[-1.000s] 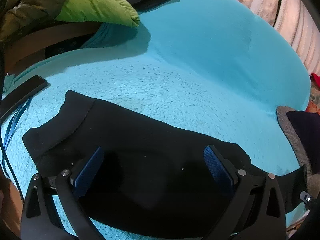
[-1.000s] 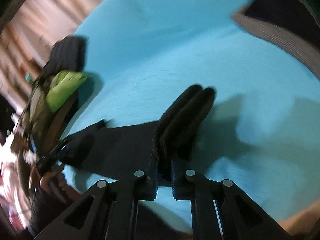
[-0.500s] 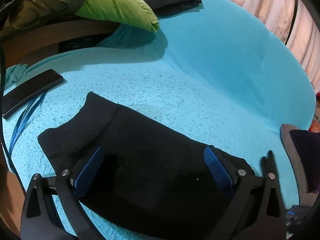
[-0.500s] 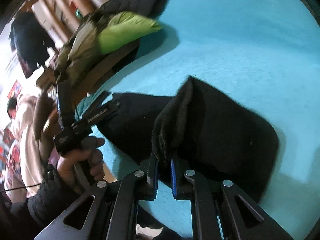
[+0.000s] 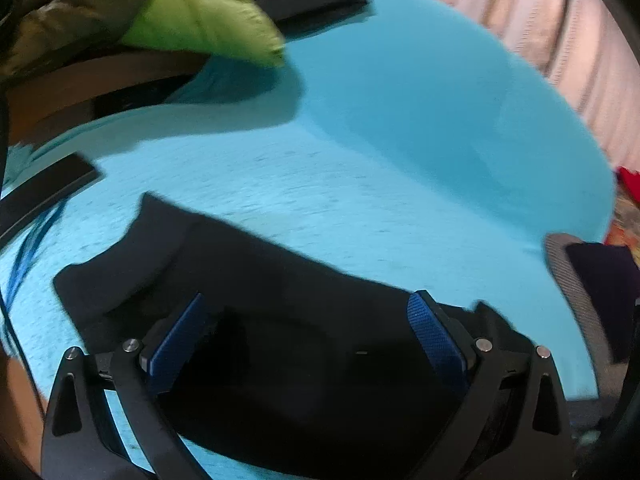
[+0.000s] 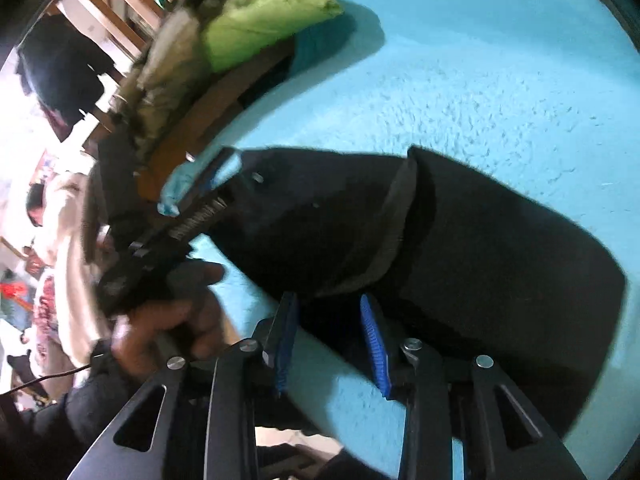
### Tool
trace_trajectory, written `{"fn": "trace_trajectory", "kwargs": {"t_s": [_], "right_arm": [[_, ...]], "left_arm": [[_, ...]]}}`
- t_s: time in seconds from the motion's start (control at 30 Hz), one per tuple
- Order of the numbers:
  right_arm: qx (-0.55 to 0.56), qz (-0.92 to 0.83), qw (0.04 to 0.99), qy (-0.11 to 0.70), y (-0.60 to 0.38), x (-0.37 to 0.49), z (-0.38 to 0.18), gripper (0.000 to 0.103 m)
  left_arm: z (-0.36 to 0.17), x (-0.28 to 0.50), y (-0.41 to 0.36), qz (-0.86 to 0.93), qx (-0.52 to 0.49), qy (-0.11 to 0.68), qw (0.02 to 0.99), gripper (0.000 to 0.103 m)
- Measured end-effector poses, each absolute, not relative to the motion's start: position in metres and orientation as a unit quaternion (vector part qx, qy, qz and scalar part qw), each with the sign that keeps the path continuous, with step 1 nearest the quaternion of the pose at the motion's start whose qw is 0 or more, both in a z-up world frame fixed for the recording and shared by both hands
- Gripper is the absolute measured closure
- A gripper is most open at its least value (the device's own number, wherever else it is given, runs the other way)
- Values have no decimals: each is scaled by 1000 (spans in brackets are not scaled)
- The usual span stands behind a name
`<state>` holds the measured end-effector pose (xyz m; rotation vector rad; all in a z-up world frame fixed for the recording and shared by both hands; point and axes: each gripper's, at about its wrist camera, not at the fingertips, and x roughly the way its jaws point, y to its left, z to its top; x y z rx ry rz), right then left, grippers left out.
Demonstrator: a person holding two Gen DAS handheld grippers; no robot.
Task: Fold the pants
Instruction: 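Close the left gripper on the pants edge beside the right gripper, then lift the pants with both grippers and fold them over again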
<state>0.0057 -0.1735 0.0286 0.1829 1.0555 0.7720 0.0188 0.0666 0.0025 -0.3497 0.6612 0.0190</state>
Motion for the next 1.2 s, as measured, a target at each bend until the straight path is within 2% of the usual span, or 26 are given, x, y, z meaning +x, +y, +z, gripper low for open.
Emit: {"fn": "trace_trajectory", "kwargs": {"t_s": [0.07,0.13,0.23,0.27,0.33,0.4,0.43,0.5,0.63,0.9,0.97,1.03,1.2], "right_arm": [[88,344,810,467,-205,-2,44,63],[51,272,852,445,-245,-8,56,54],[33,223,877,424,-286,-14,57,55],[39,228,875,426,-294,-17,53,58],[30,255,867,428,-293,-22,44,85],[5,278,856,436,-281,-24,33,94],[-2,287,851,441,-274,-23,28,94],[-15,288,847,447,-264,-20,20,95],[-30,296,817,494,-253,-11,-6,95],[19,315,816,484,-269,-4,2,99],[11,289,844,451,-269,3,16,92],[7,262,861,435,-265,17,22,91],[-28,236,858,456,-247,45,-12,96]], "left_arm": [[9,17,56,-29,-163,310,936,3],[16,14,31,-105,-143,294,939,3],[23,8,-5,-197,-104,276,935,3],[24,7,-13,-225,-96,270,931,5],[26,8,-35,-282,-78,260,920,22],[20,22,-51,-296,-62,280,911,76],[15,31,-53,-290,-61,299,907,88],[-10,56,-55,-243,-58,371,894,102],[-18,52,-52,-212,-50,401,890,102],[-20,29,-43,-200,-58,370,905,102],[-13,28,-40,-199,-55,351,913,102],[-11,30,-40,-198,-57,337,919,102],[-27,47,-38,-183,-63,362,912,102]]}}
